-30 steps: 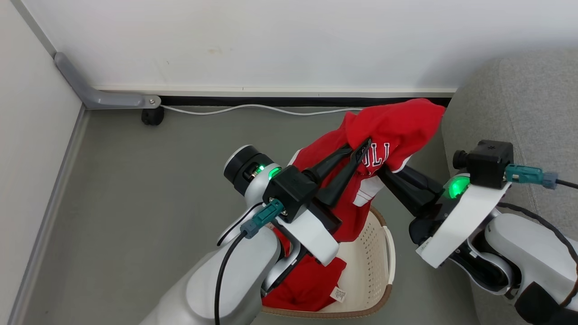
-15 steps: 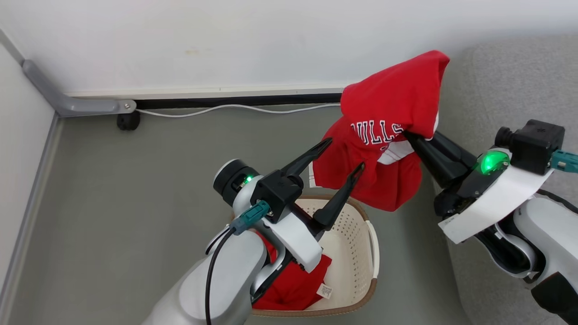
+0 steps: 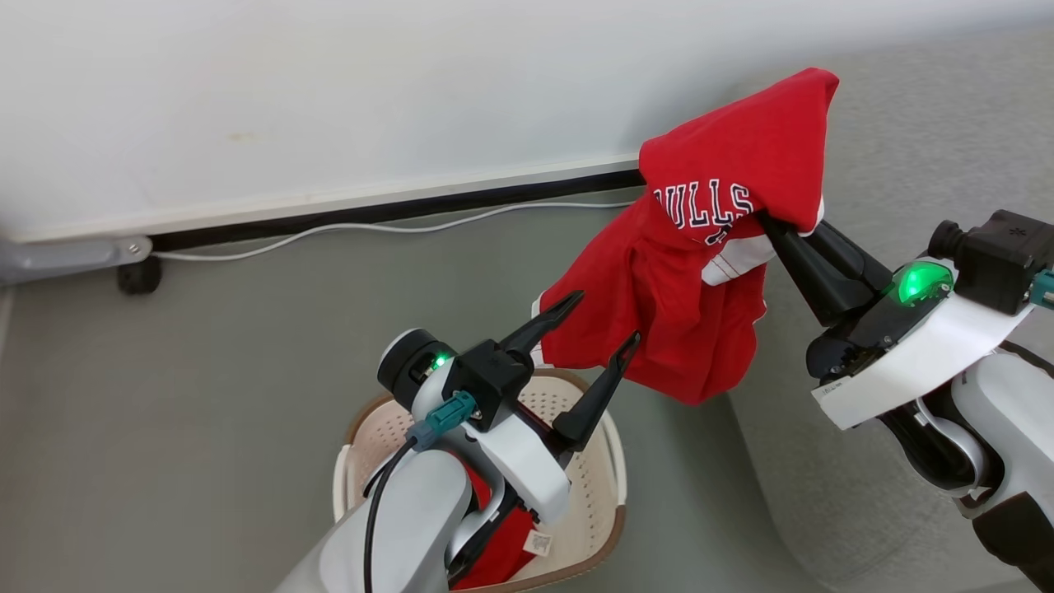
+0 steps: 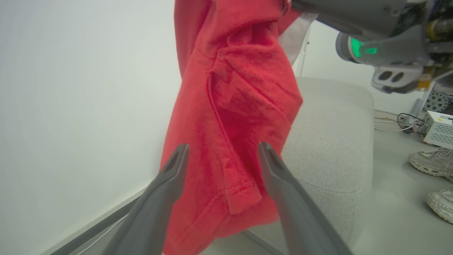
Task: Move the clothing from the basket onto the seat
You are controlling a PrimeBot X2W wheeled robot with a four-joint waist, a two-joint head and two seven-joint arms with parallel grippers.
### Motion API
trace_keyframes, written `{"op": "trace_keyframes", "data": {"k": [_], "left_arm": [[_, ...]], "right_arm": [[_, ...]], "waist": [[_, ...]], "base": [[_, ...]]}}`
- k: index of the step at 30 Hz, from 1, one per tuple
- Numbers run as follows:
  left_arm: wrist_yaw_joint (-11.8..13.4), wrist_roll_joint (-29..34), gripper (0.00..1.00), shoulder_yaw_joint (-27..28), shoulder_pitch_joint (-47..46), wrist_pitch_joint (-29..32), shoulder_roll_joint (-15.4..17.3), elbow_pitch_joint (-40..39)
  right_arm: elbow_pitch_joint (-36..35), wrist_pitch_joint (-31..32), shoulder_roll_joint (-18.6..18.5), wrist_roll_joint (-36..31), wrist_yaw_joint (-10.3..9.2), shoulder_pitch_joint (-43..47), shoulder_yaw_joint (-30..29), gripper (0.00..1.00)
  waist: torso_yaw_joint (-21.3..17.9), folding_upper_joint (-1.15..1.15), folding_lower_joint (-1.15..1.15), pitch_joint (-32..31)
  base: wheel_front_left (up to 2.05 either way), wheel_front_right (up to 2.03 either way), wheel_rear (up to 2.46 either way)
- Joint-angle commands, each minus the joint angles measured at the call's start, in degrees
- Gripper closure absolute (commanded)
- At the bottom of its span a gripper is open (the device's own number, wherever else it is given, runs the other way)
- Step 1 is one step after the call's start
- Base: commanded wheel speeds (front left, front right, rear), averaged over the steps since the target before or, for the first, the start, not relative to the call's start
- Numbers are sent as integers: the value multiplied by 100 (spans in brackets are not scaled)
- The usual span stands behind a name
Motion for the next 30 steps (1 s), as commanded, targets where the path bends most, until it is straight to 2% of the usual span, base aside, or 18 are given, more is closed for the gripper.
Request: {"op": "trace_keyframes", "data": {"k": [1,11,22,26,30], "left_arm": [[-51,-14,0,199,-14,-28,29,-111],[-110,7,0,372,204,-28,29,-89],[-127,102,0,531,309,-28,29,-185],[-128,65,0,504,328,-28,29,-254],[-129,38,0,361,258,-28,29,-271]], "right_arm": [[-87,-35,-45,-59,23,132,-75,100],[-29,-35,32,-185,23,213,-283,100],[-55,-35,94,-285,23,465,-764,100],[-72,-35,102,-324,23,588,-947,100],[-140,-35,52,-399,23,782,-1246,100]], "waist": [[-292,0,0,-107],[-1214,0,0,-210],[-2012,0,0,-148],[-2247,0,0,-121],[-2300,0,0,-38]], "base": [[0,0,0],[0,0,0],[0,0,0],[0,0,0],[0,0,0]]}}
